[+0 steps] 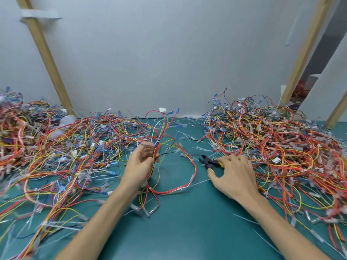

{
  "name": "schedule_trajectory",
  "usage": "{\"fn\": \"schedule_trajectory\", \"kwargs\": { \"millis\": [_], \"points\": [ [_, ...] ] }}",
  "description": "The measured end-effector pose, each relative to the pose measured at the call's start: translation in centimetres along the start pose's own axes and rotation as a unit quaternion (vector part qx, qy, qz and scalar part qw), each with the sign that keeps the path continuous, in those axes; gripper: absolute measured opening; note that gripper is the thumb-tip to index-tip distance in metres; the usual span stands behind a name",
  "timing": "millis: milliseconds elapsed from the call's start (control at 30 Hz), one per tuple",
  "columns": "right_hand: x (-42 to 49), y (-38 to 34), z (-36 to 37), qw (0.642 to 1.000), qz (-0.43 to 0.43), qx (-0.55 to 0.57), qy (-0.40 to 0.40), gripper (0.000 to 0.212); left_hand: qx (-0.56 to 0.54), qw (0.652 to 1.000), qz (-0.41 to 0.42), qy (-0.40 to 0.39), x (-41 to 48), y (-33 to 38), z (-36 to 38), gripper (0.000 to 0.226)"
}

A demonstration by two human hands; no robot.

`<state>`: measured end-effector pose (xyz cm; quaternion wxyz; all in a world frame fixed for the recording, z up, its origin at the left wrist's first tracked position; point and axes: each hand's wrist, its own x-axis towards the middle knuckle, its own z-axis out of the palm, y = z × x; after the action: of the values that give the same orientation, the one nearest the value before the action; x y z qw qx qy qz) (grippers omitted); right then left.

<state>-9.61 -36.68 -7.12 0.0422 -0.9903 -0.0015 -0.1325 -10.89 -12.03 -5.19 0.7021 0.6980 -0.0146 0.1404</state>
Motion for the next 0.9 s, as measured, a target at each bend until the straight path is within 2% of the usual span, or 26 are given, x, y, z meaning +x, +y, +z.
{"fn": "schedule_trajectory", "kwargs": {
  "millis": [67, 133, 200, 267, 300, 367, 467, 533, 600, 667, 733, 800, 833, 900],
  "points": [
    [-0.2, -0.3, -0.3, 0.997, -0.031, 0.026, 0.066, 0.056, -0.025, 0.999, 0.022, 0.012, -0.2, 0.3, 0.2, 0.048],
    [-0.4, -0.5, -0.7, 0.981, -0.112, 0.1, 0.123, 0.047, -0.05, 0.998, 0.03, 0.011, -0.4, 0.6, 0.3, 0.046],
    [-0.7, -0.9, -1.1, 0.96, -0.197, 0.189, 0.068, 0.048, -0.067, 0.997, 0.024, 0.002, -0.4, 0.8, 0.3, 0.046],
    [-1.4, -1.5, -0.7, 0.953, -0.238, 0.186, -0.021, 0.051, -0.09, 0.996, 0.004, -0.003, -0.3, 1.0, 0.2, 0.047],
    [-1.6, -1.7, -0.2, 0.955, -0.247, 0.16, -0.033, 0.047, -0.105, 0.994, -0.01, -0.003, -0.2, 1.0, 0.0, 0.047],
    [-1.7, -2.0, 0.3, 0.961, -0.243, 0.128, -0.02, 0.033, -0.136, 0.99, -0.028, 0.0, 0.0, 1.1, -0.2, 0.048],
    [-1.6, -2.1, -0.1, 0.962, -0.221, 0.162, -0.002, 0.017, -0.19, 0.981, -0.039, -0.006, 0.0, 1.3, -0.6, 0.041],
    [-1.7, -2.1, -0.3, 0.956, -0.188, 0.224, 0.005, 0.02, -0.186, 0.982, -0.033, -0.007, 0.0, 1.5, -0.7, 0.03],
    [-2.0, -2.4, -0.5, 0.948, -0.153, 0.277, 0.034, 0.026, -0.132, 0.991, -0.004, 0.006, 0.0, 1.5, -0.6, 0.021],
    [-2.2, -2.7, -0.8, 0.935, -0.132, 0.321, 0.069, 0.025, -0.075, 0.996, 0.038, 0.007, -0.1, 1.4, -0.4, 0.012],
    [-2.2, -2.9, -1.1, 0.92, -0.118, 0.366, 0.074, 0.024, -0.067, 0.996, 0.054, -0.006, -0.2, 1.2, -0.4, 0.008],
    [-2.2, -3.1, -1.1, 0.899, -0.103, 0.422, 0.049, 0.021, -0.091, 0.994, 0.053, -0.015, -0.1, 1.1, -0.4, 0.005],
    [-2.2, -3.2, -1.1, 0.878, -0.094, 0.468, 0.032, 0.018, -0.11, 0.993, 0.048, -0.02, 0.0, 1.2, -0.5, 0.005],
    [-2.2, -3.4, -1.1, 0.813, -0.069, 0.578, 0.004, 0.013, -0.155, 0.987, 0.03, -0.028, 0.1, 1.2, -0.5, 0.007]
  ]
}}
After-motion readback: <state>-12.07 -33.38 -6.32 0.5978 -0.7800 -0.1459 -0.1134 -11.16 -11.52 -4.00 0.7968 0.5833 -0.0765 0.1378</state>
